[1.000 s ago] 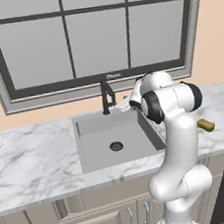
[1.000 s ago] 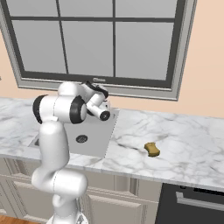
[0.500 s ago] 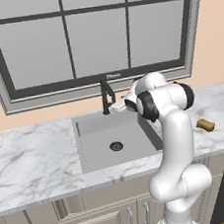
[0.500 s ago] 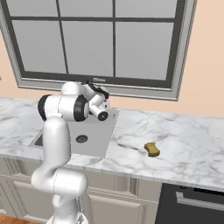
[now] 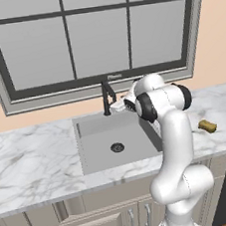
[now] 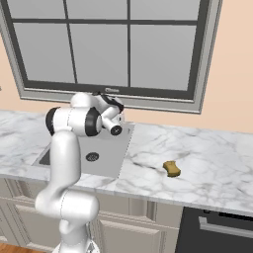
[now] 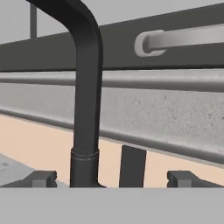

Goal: Soak the sponge with water for a few seconds and then drop it inside the sink.

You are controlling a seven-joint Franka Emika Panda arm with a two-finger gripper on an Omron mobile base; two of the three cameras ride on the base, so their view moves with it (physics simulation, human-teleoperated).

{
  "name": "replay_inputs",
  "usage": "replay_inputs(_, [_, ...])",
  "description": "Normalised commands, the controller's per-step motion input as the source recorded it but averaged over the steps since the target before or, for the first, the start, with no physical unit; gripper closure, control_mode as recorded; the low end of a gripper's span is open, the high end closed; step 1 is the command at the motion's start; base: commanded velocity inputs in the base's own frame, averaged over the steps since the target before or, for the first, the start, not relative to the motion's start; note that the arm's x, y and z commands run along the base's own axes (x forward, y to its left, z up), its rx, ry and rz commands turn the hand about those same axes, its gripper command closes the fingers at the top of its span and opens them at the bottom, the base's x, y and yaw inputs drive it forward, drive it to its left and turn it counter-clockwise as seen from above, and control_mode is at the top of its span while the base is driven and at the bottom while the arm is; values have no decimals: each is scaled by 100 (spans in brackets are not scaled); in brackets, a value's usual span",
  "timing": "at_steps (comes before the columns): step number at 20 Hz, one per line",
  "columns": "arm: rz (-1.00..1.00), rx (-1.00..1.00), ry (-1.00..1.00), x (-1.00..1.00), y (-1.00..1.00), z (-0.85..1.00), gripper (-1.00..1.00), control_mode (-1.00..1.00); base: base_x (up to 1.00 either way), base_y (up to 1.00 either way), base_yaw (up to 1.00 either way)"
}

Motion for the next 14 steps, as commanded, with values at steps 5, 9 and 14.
replay_inputs(5, [-3,0,-7,16,0,-9,-100,-100,0,0,0])
replay_inputs(9, [-4,0,-4,15,0,-14,-100,-100,0,0,0])
replay_inputs(14, [-5,0,-2,18,0,-13,-100,-100,0,0,0])
